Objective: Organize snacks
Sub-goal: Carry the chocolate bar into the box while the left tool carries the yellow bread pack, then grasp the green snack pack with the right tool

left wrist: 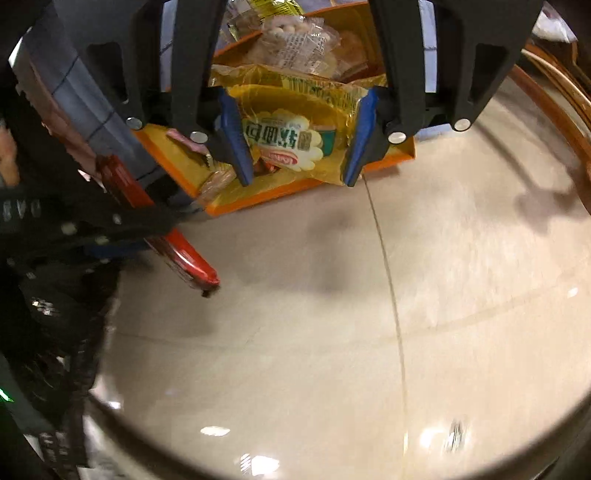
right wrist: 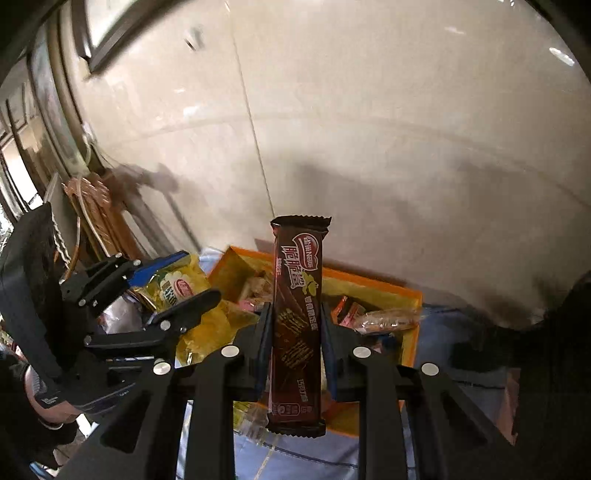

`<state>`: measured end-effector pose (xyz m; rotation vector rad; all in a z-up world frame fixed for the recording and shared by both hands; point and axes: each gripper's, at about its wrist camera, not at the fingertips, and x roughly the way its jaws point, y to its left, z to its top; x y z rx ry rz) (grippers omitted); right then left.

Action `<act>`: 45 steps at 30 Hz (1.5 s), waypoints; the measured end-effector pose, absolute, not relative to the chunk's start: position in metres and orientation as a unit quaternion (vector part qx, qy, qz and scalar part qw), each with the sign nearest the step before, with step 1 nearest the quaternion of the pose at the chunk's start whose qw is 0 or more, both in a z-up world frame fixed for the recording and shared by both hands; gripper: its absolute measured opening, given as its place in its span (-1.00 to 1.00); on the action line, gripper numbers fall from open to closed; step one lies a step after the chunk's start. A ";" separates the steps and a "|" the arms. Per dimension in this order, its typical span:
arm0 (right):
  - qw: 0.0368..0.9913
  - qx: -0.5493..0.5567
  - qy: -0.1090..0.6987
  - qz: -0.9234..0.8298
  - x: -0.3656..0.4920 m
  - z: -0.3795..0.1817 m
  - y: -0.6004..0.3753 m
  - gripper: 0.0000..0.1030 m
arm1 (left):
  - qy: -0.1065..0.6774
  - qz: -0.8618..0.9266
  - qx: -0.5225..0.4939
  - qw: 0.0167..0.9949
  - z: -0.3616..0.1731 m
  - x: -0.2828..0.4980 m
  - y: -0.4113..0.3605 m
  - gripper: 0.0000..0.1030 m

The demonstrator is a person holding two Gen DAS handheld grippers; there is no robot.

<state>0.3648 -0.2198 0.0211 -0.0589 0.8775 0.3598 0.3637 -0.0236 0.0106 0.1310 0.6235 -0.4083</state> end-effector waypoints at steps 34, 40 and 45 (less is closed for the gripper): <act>0.825 -0.008 0.538 0.172 0.141 -0.200 -0.156 0.84 | 0.405 -0.175 0.102 0.891 -0.179 0.261 -0.022 0.92; 0.813 -0.035 0.550 0.187 0.159 -0.224 -0.116 0.50 | 0.406 -0.183 0.152 0.882 -0.201 0.279 -0.053 0.75; 0.814 -0.071 0.542 0.197 0.154 -0.223 -0.109 -0.24 | 0.393 -0.222 0.183 0.873 -0.207 0.274 -0.069 -1.00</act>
